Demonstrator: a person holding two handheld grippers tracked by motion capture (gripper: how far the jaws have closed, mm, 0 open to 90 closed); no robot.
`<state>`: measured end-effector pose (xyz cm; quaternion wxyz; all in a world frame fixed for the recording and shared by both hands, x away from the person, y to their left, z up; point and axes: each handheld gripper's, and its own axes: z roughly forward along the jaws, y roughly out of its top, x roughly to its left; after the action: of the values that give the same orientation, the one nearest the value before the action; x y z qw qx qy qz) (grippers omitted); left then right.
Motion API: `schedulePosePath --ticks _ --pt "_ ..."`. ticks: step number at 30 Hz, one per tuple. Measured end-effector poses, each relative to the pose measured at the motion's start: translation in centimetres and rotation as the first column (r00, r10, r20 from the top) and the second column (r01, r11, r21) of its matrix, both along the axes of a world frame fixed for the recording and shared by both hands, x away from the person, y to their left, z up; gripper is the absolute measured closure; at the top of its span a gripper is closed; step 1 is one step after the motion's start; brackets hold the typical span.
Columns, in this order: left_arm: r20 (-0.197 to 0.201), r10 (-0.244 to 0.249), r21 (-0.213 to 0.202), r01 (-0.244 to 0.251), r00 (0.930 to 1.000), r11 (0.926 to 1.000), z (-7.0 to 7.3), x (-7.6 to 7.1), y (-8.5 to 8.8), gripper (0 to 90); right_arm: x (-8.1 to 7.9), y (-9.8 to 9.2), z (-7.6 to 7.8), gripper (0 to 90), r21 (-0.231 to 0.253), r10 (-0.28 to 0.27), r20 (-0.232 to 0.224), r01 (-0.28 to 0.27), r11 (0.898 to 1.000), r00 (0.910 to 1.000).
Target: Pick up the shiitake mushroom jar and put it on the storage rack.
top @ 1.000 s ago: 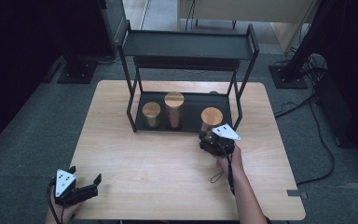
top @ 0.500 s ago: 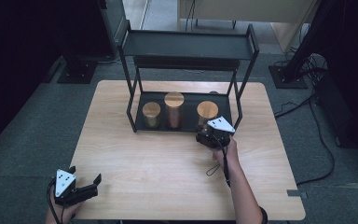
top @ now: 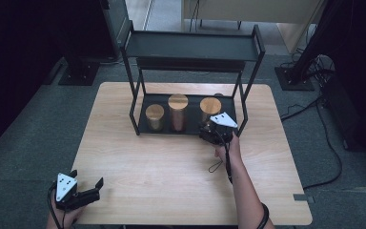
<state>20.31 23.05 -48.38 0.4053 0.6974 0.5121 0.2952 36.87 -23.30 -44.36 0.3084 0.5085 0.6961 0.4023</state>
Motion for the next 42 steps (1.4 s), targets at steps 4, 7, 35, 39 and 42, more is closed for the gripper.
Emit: schedulePosePath --ticks 4,7,35,39,42 --pt "0.0 0.0 -0.001 0.0 1.0 1.0 0.0 0.0 0.0 0.6 0.6 0.2 -0.1 25.2 -0.003 -0.003 -0.005 0.003 1.0 1.0" --pt "0.0 0.0 -0.001 0.0 1.0 1.0 0.0 0.0 0.0 0.6 1.0 0.3 -0.2 25.2 -0.002 -0.005 -0.005 0.005 1.0 1.0" --pt "0.0 -0.002 -0.001 0.002 1.0 1.0 0.0 0.0 0.0 0.6 2.5 0.2 -2.5 25.0 0.014 -0.029 -0.006 0.029 0.999 0.9996" --pt "0.0 -0.002 0.001 0.002 1.0 1.0 0.0 0.0 0.0 0.6 2.3 0.0 -2.6 23.0 0.04 -0.042 0.003 0.042 0.998 0.9991" --pt "0.0 -0.002 0.002 0.002 1.0 1.0 0.0 0.0 0.0 0.6 2.2 -0.2 -2.4 19.3 0.049 -0.024 0.005 0.023 0.999 0.9997"
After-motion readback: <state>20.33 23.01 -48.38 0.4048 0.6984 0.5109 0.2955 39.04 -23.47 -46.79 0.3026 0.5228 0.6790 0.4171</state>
